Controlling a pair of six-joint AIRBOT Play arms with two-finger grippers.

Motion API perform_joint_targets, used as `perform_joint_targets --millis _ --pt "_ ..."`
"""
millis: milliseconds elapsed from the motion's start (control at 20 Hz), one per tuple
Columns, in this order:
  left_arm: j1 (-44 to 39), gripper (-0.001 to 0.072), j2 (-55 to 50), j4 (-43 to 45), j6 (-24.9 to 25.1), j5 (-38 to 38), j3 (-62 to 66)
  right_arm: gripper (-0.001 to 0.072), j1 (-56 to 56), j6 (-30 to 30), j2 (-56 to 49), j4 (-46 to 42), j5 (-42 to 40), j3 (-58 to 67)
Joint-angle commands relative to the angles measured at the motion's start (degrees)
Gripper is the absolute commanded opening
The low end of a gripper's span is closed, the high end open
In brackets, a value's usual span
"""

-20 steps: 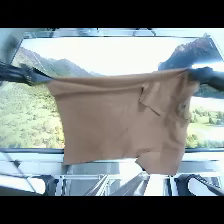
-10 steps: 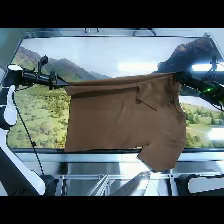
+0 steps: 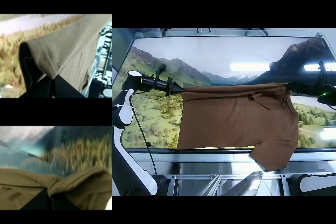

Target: Fold the shirts.

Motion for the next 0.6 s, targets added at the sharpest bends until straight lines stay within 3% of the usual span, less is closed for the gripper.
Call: perform_joint_targets --millis 0,250,300,350,400,550 --pt "0.48 0.0017 -0.04 -0.09 -0.48 -1.99 -2.12 0.0025 -0.48 2.95 -0.07 -9.18 2.27 -0.15" --pt "0.66 0.0021 -0.02 -0.11 -1.68 -5.18 -2.12 0.0034 -0.48 5.09 -0.42 -12.61 2.32 -0.39" --pt "0.63 0.0056 -0.02 -0.11 -1.68 -5.14 -2.12 0.0042 -0.48 5.09 -0.42 -12.63 2.64 -0.39" --pt "0.42 0.0269 -0.02 -0.11 -1.75 -5.2 -2.12 0.0181 -0.48 5.22 -0.42 -12.63 2.93 -0.39" --pt "0.44 0.0296 0.0 -0.11 -2.32 -5.97 -2.1 0.0312 -0.46 6.71 -0.42 -12.66 2.95 -0.39" --pt "1.88 0.0297 0.37 -0.15 -5.09 -12.02 -0.63 0.0321 -1.09 7.85 1.33 -14.53 4.81 -0.35"
